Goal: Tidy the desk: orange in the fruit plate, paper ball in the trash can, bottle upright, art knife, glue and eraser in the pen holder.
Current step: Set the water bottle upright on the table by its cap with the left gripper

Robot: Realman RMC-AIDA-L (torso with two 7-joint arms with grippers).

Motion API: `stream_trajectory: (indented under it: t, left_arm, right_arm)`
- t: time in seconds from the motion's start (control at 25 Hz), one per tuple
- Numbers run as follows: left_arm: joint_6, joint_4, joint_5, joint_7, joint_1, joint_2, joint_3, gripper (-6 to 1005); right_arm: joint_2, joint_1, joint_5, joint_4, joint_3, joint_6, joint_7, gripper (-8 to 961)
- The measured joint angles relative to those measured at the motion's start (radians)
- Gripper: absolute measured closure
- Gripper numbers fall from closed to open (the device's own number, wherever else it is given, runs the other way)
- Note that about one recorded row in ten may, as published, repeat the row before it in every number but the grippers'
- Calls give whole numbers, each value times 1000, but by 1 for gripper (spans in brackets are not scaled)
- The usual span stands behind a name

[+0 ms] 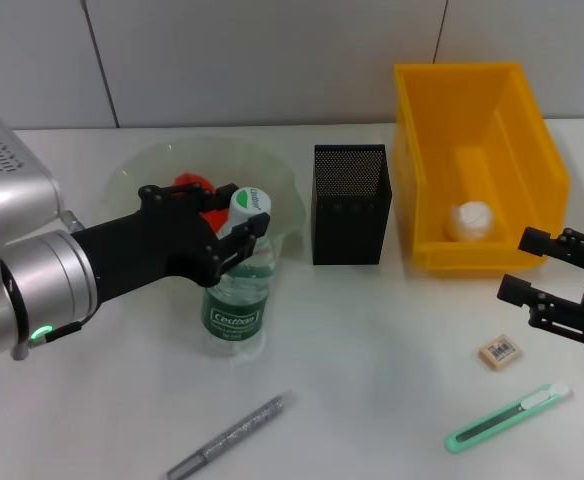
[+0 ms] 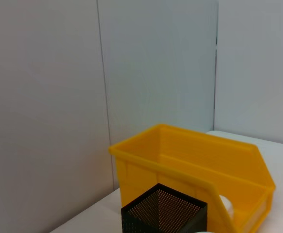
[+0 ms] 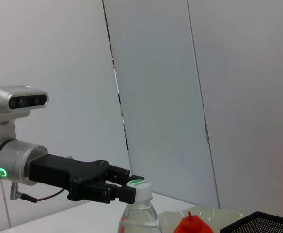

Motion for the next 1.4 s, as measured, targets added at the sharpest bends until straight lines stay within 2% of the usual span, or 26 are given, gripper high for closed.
stream_trajectory:
  t: [0.2,0.24,0.36,0.56,1.4]
  left_arm:
    - [4,-14,-27,20,1,0,-11,575]
    - [33,-35,-75,57,1,0,-31,575]
    - [42,-41,-86,65,0,-1,-38,575]
    - [127,-96,-178,140,-9,-2,-90,575]
    - [133,-112,-183,155,-4,0,-117,578]
  right_arm:
    - [0,3,0,0,0,0,9,246]
    - [0,3,0,1,0,0,11,247]
    - [0,3,0,4,0,0,15,248]
    - [0,5,0,5,0,0,22,247]
    - [0,14,0,4,0,0,26,248]
